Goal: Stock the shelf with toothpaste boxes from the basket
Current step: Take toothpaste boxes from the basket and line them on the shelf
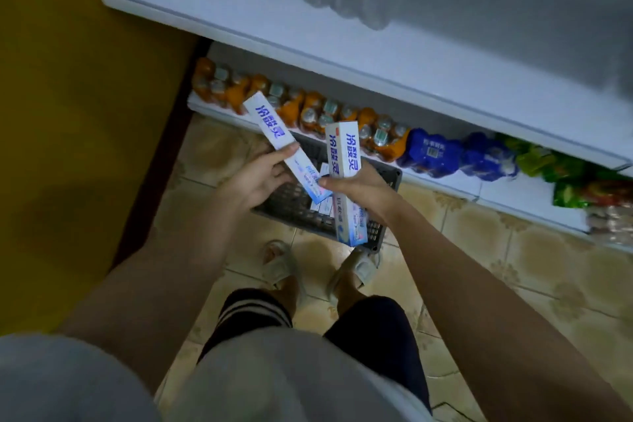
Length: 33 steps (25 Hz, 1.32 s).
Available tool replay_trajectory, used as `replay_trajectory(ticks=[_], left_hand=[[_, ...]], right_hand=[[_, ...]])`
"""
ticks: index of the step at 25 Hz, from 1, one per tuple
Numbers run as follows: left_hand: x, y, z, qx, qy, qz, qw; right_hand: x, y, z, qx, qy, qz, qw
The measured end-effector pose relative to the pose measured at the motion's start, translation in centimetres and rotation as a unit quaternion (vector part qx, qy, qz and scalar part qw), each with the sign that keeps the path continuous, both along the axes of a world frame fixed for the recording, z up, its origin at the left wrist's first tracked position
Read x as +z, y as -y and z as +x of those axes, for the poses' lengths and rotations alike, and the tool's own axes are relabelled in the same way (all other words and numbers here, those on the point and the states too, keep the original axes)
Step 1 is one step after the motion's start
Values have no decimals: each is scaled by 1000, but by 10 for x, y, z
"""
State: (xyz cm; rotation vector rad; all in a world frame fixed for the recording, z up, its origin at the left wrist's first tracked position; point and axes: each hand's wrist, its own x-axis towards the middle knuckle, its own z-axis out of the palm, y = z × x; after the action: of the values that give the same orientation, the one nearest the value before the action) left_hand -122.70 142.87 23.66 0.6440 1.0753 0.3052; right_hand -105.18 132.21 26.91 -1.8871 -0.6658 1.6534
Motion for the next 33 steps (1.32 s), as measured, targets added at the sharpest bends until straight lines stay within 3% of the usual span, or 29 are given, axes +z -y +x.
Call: replay_trajectory(ticks=[5, 9, 12, 14, 17, 19, 20, 26, 28, 33], left_hand=[[94, -11, -23, -67, 54, 32, 996], [171, -66, -48, -45, 87, 105, 990], [239, -100, -63, -176, 16, 205, 963], [279, -107, -56, -326, -81, 275, 901], [327, -88, -20, -529, -255, 363, 723], [337, -63, 10, -588, -344, 377, 627], [334, -50, 21, -597, -360, 383, 606], [348, 0, 63, -611, -306, 419, 598], [379, -2, 75, -612, -309, 433, 585], [504, -21, 94, -526, -289, 532, 597]], right_hand=[[90, 10, -16, 61, 52, 65, 995], [154, -4, 2, 128, 131, 118, 976], [205, -23, 23, 181, 173, 159, 955], [234, -33, 32, 214, 187, 185, 941], [266, -36, 39, 261, 214, 213, 917], [279, -30, 43, 283, 239, 223, 902], [282, -26, 46, 292, 242, 225, 898], [309, 13, 79, 308, 266, 218, 887], [337, 21, 95, 281, 299, 236, 881], [448, 25, 145, 218, 398, 305, 837]])
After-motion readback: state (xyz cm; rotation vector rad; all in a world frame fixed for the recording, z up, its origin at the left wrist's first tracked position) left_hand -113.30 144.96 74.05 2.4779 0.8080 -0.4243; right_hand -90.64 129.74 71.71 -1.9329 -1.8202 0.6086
